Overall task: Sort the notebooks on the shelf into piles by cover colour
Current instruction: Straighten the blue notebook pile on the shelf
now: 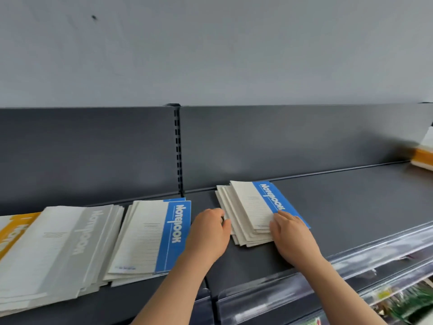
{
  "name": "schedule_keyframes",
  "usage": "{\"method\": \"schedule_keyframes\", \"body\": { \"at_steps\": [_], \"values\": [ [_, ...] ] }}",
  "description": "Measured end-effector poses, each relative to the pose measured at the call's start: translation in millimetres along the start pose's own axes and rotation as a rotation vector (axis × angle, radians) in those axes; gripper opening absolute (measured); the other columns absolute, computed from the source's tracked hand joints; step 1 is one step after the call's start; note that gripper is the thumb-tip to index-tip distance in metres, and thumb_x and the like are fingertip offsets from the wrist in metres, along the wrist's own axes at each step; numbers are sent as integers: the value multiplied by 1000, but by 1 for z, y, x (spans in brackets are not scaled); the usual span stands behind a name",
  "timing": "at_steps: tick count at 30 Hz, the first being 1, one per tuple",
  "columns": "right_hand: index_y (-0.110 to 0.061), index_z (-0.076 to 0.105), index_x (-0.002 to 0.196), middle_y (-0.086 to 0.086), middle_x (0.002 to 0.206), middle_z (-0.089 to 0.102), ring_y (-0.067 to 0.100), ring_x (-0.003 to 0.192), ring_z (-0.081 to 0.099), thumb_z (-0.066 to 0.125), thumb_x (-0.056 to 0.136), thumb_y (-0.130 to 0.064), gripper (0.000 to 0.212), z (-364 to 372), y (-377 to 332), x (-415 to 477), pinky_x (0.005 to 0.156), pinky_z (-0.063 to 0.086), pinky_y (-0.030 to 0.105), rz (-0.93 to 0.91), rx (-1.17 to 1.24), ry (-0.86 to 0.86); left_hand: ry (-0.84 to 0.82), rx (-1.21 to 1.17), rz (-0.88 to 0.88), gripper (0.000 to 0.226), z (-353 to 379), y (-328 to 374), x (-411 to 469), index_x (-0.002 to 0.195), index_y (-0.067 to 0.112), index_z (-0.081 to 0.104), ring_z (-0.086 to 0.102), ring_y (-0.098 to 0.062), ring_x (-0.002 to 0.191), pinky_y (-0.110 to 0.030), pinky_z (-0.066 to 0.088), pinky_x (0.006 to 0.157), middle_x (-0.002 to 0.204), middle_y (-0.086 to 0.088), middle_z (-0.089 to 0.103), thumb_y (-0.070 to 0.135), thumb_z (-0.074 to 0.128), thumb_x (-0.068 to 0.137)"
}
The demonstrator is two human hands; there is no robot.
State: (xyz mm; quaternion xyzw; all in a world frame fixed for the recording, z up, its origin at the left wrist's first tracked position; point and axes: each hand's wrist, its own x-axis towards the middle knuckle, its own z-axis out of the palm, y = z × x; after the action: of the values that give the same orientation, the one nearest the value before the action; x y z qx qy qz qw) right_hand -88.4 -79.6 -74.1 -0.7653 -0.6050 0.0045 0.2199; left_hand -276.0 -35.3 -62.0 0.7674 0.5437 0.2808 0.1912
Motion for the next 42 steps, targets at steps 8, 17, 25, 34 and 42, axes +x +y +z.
{"method": "schedule_keyframes", "body": {
  "at_steps": [8,17,25,34,42],
  "values": [
    [-14,64,112,-6,122,61,13,115,51,40,99,-23,29,-1,13,-3,99,28,14,-259,100,-59,42,-61,-145,26,33,23,18,82,11,60,53,-7,63,-18,34,48,76,5,60,34,52,94],
    [-12,51,75,-3,86,59,16,80,46,38,95,-16,24,11,29,1,73,35,25,0,134,99,161,-191,-276,10,34,21,18,97,8,45,50,-3,67,-11,32,40,94,-1,56,17,46,95],
    [-13,65,105,-5,116,63,14,111,51,36,99,-20,30,7,26,0,96,37,19,-184,130,32,163,-272,-313,32,37,15,20,109,8,44,54,-14,81,-18,37,48,100,1,55,23,62,87],
    [-15,56,85,-5,98,59,14,93,49,38,96,-23,23,16,32,2,93,42,29,-29,127,40,140,-279,-270,25,40,6,21,109,9,60,58,-16,88,-18,42,54,107,-2,64,21,62,87],
    [-13,57,87,-3,101,59,15,93,53,29,97,-15,29,19,33,4,110,29,26,-78,164,-21,113,-299,-327,22,37,6,22,106,10,55,59,-18,89,-22,45,55,107,-3,63,21,61,88]
  ]
}}
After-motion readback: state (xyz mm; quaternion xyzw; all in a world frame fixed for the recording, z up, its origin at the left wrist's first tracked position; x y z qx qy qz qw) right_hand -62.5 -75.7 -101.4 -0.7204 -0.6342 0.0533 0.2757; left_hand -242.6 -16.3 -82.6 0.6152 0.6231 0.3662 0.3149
